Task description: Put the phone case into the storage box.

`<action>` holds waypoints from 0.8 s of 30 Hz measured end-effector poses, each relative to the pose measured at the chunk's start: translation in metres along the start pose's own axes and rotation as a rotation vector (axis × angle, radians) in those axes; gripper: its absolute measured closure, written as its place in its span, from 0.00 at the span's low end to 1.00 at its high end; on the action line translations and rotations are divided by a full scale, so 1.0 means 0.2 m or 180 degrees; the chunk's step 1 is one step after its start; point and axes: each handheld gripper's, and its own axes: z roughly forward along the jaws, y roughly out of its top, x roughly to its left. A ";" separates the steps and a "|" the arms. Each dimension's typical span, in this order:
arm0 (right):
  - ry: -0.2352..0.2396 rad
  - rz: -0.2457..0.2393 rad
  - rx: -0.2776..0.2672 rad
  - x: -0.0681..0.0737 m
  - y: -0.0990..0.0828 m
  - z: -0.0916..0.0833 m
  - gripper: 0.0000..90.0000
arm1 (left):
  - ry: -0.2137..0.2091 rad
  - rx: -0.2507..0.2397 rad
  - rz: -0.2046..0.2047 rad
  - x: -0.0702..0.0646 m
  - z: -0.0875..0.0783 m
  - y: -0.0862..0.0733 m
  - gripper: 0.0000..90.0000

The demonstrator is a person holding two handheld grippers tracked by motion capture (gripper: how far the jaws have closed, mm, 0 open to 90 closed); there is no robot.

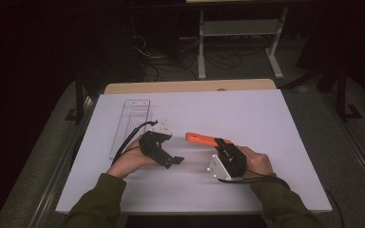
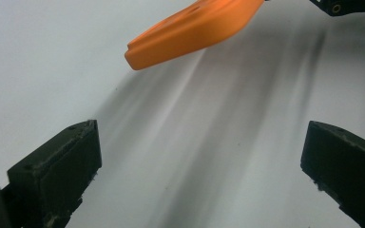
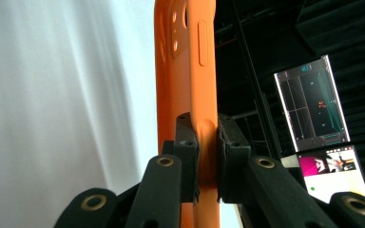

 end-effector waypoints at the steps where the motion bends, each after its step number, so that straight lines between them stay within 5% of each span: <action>1: 0.0001 -0.0002 -0.0004 0.00 0.00 0.00 0.88 | 0.0000 -0.0018 -0.0023 0.00 0.00 0.00 0.00; 12: 0.0040 0.0324 0.0011 -0.02 -0.01 0.00 0.88 | 0.0005 -0.0036 -0.0006 -0.01 0.00 0.00 0.00; 20: 0.0082 0.0426 0.0004 -0.05 -0.02 0.00 0.89 | 0.0003 -0.0030 0.0016 0.00 0.00 0.00 0.00; 24: 0.0144 0.0763 0.0025 -0.06 -0.02 0.00 0.89 | 0.0006 -0.0031 0.0048 0.00 0.00 0.00 0.00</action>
